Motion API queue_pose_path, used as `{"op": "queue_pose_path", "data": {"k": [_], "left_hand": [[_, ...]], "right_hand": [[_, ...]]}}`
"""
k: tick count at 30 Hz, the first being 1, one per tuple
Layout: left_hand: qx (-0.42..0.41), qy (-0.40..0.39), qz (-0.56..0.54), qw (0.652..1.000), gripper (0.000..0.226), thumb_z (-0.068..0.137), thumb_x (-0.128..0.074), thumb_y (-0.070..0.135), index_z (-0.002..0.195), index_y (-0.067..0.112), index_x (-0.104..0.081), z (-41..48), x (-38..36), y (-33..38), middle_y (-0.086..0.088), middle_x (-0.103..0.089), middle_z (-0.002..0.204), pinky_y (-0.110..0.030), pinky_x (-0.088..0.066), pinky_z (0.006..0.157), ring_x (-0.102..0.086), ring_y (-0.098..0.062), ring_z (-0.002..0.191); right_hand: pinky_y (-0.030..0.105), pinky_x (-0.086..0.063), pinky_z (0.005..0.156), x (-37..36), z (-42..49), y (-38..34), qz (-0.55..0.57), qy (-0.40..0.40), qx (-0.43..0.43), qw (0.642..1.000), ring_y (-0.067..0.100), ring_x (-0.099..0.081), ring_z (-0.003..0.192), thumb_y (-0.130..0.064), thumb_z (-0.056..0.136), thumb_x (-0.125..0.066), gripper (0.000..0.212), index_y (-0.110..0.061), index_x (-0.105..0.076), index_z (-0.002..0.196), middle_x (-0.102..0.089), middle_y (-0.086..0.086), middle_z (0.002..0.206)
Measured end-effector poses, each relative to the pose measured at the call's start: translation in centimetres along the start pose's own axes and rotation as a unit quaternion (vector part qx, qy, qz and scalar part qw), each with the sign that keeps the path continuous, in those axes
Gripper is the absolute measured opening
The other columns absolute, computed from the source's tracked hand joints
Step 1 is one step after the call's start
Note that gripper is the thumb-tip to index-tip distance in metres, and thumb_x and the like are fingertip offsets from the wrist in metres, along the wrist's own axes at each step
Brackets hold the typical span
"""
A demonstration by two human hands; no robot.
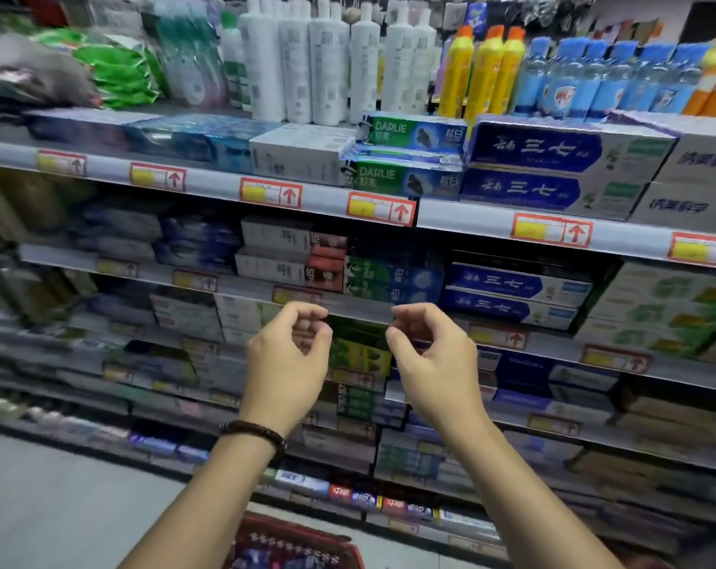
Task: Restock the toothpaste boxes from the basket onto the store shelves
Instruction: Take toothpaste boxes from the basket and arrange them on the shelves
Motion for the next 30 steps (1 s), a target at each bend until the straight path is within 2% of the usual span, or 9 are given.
{"op": "queue_pose_path", "data": {"k": [8,12,15,25,30], "left_hand": [[0.056,0.005,0.035,0.998,0.012,0.099,-0.071,0.022,0.105,0.032,-0.068,-2.5,0.3,-3.7,0.015,-0.072,0.095,-0.011,-0.051,0.072,-0.066,0.003,0.086],[0.080,0.019,0.032,0.996,0.011,0.099,-0.070,0.022,0.106,0.030,-0.069,-3.4,0.2,-5.4,0.014,-0.071,0.096,-0.008,-0.051,0.072,-0.066,0.001,0.088],[0.092,0.030,0.035,0.995,0.012,0.099,-0.070,0.021,0.108,0.029,-0.069,-4.3,0.2,-7.0,0.015,-0.072,0.095,-0.012,-0.053,0.073,-0.068,-0.001,0.086],[0.144,0.008,0.020,0.989,0.012,0.099,-0.071,0.019,0.110,0.025,-0.069,-7.5,0.6,-14.8,0.015,-0.072,0.098,-0.012,-0.054,0.074,-0.069,0.000,0.088],[0.185,-0.014,0.032,0.982,0.013,0.099,-0.071,0.020,0.110,0.026,-0.069,-10.1,1.5,-20.7,0.015,-0.072,0.098,-0.009,-0.051,0.073,-0.069,0.000,0.088]], "right_hand": [[0.021,-0.055,0.080,-3.7,-0.3,2.8,0.027,-0.074,-0.014,0.997,0.002,-0.068,0.092,-0.024,0.097,-0.072,0.016,-0.032,-0.071,0.112,-0.073,-0.016,0.096],[0.012,-0.050,0.075,-5.1,-0.6,4.4,0.035,-0.098,-0.024,0.994,0.001,-0.067,0.088,-0.025,0.097,-0.072,0.016,-0.030,-0.071,0.112,-0.073,-0.017,0.096],[0.010,-0.049,0.069,-6.3,-1.2,5.4,0.034,-0.113,-0.029,0.993,0.003,-0.066,0.082,-0.024,0.097,-0.072,0.014,-0.027,-0.072,0.111,-0.073,-0.016,0.094],[0.012,-0.052,0.079,-11.7,-5.3,10.0,0.046,-0.141,-0.090,0.985,0.002,-0.068,0.092,-0.021,0.097,-0.072,0.016,-0.026,-0.073,0.113,-0.074,-0.013,0.096],[0.013,-0.053,0.076,-16.1,-8.7,14.6,0.041,-0.153,-0.147,0.976,0.002,-0.068,0.088,-0.021,0.097,-0.072,0.014,-0.026,-0.073,0.110,-0.074,-0.012,0.095]]}}
Point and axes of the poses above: each hand's wrist, its own z-axis towards the middle knuckle, its own x-axis out of the back of the hand, y = z × x, the point moved 6 cm from there along z, towards the middle knuckle
